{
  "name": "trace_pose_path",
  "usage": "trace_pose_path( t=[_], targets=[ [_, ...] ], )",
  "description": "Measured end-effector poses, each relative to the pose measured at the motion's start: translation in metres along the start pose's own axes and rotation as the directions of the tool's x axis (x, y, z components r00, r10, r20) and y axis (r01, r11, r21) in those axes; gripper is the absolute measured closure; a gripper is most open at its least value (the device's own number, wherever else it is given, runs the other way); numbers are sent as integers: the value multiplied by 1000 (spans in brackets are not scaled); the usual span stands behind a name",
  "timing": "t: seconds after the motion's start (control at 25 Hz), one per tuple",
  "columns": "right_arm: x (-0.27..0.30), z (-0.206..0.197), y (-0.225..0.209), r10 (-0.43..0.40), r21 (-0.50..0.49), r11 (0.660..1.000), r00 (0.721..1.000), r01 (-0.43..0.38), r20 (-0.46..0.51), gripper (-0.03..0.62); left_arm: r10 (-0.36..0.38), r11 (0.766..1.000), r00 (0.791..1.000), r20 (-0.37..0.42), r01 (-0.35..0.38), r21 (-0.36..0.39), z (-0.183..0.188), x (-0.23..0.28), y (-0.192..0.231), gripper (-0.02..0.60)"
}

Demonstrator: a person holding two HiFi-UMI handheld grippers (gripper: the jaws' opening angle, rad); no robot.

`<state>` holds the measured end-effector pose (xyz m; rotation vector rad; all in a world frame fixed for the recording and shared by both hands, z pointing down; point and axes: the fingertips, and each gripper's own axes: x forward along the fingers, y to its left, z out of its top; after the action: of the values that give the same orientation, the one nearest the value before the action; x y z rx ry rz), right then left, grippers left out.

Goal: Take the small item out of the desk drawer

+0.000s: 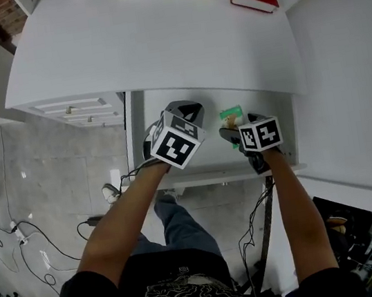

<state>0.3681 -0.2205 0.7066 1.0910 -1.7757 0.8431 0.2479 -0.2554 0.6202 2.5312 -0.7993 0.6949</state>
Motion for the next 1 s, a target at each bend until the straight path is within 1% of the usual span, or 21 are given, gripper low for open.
trace_pose_path(
  t=[0.24, 0.4, 0.48, 0.56, 0.76, 0.84, 0.88, 1.0],
  targets=[
    [17, -12, -8, -10, 7, 1000, 999, 10, -45, 103, 8, 1000, 1000, -7, -8, -27, -11, 5, 8, 577],
    [23, -11, -8, -3, 47, 999, 998, 6, -59, 107, 15, 999, 1000, -14, -16, -36, -14, 6, 14, 577],
    [26, -13, -10, -26, 46, 999, 997, 29, -74, 127, 16, 999, 1000, -17, -17, -35, -14, 8, 14, 577],
    [27, -16, -15, -60, 30, 998, 994, 63, -86, 175, 17, 999, 1000, -19, -18, -34, -15, 8, 13, 577],
    [26, -15, -16, -74, 30, 997, 992, 77, -101, 191, 26, 999, 999, -21, -27, -35, -15, 5, 17, 577],
    [26, -14, -16, -74, 30, 997, 992, 77, -100, 216, 29, 999, 999, -23, -29, -34, -16, 4, 17, 577],
    [26, -15, -16, -75, 32, 996, 992, 79, -99, 242, 29, 999, 999, -25, -30, -33, -15, 3, 17, 577],
    [20, -14, -17, -83, 41, 995, 992, 88, -92, 246, 29, 999, 999, -26, -30, -32, -13, 0, 16, 577]
  ],
)
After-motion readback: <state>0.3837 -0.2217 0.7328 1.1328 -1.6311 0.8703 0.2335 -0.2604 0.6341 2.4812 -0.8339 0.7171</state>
